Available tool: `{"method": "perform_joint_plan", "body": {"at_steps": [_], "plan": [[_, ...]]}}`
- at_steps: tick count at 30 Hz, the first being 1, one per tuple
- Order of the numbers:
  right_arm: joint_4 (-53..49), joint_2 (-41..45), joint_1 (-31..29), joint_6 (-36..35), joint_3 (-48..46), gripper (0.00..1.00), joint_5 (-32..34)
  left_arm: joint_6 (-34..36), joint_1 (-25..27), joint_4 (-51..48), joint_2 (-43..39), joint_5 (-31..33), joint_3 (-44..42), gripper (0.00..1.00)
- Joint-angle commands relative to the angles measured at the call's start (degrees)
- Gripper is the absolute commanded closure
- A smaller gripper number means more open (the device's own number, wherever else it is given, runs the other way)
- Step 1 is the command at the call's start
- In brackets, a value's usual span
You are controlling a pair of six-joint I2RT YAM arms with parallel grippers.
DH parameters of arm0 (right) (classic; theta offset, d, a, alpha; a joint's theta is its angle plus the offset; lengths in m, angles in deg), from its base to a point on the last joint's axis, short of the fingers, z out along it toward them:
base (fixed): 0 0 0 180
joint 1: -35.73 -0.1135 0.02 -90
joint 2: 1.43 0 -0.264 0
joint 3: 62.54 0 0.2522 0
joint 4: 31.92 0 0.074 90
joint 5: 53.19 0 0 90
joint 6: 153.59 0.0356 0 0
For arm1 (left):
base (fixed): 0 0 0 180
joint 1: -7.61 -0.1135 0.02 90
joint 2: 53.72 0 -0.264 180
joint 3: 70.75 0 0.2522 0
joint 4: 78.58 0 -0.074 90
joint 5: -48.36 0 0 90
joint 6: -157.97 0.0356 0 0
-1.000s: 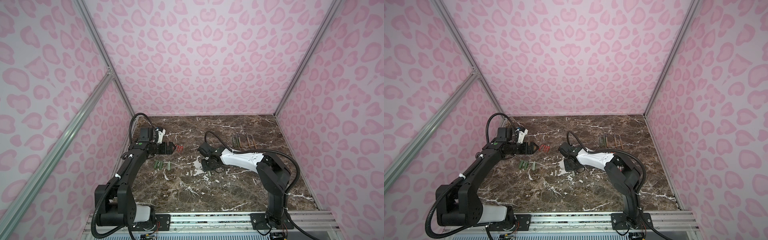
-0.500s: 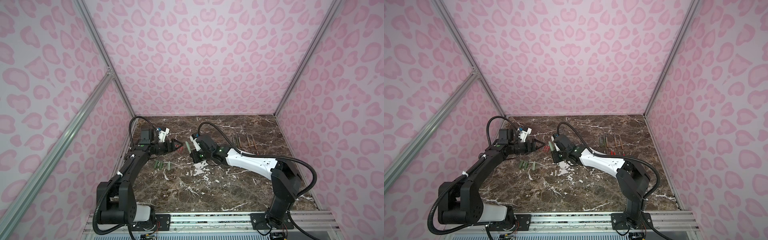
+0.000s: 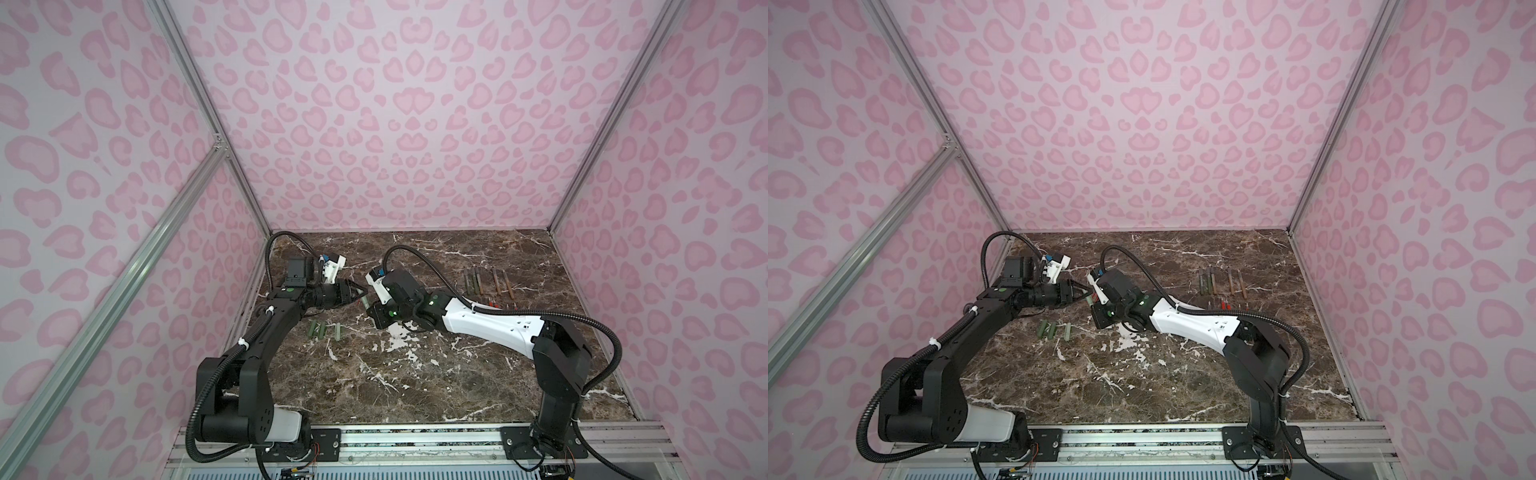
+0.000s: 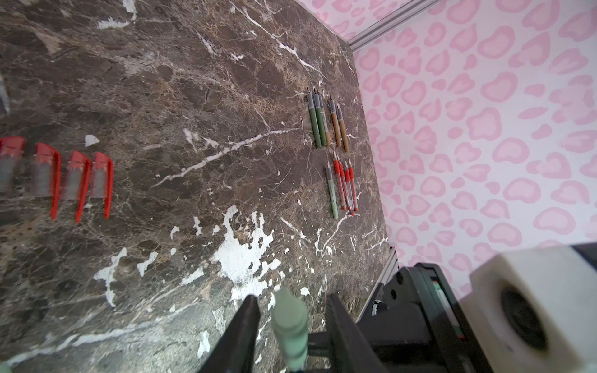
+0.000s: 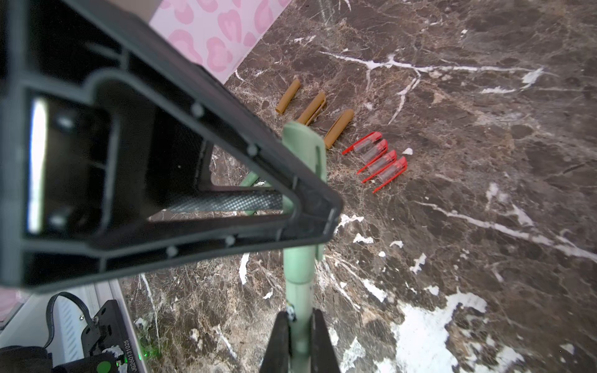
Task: Open the pen caps
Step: 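Lift the pale-green pen and bring its cap between the left gripper's fingers, then close the left gripper on the cap and pull it off the pen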
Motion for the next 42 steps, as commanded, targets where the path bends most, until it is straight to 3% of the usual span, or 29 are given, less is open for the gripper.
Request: {"method": "perform_joint_plan", "body": {"at_steps": [1,4,7,10,12,13,18,30,37,42], "plan": [[2.00,-0.76,-0.13,-0.61,0.61,0.99,-0.75,0.31,0.03,1.46,0.27,-0.69,0.59,0.81],[2.07,-0.95,-0.09,-0.81,0.93,0.98,-0.84,0.39,-0.04,1.33,0.22,-0.61,0.77,0.96],[1.93,-1.34,-0.16,-0.88,1.32,0.93,-0.98,0.57,0.01,1.13,-0.13,-0.60,0.77,0.96],[1.81,-1.98,-0.10,-0.71,1.68,0.78,-0.94,0.67,-0.05,1.06,-0.48,-0.52,0.68,0.96],[1.87,-2.36,-0.11,-0.53,1.90,0.74,-1.03,0.60,-0.02,1.04,-0.65,-0.56,0.62,0.96],[1.99,-2.59,-0.09,-0.48,1.97,0.75,-1.05,0.59,-0.01,1.02,-0.78,-0.65,0.59,0.96],[1.50,-3.07,-0.10,-0.72,1.73,1.00,-1.29,1.45,-0.13,0.41,-1.08,0.14,0.76,0.96],[4.91,4.03,-0.19,0.89,-15.45,1.00,-0.52,2.01,-4.85,-0.88,-2.21,3.93,2.70,0.96],[4.57,6.55,1.09,0.59,-18.52,1.00,0.32,3.80,-5.07,-1.73,-0.85,5.81,2.61,0.96],[3.60,8.82,4.20,2.25,-20.05,1.00,2.10,7.92,-4.41,-6.94,1.07,13.60,0.95,0.97]]}}
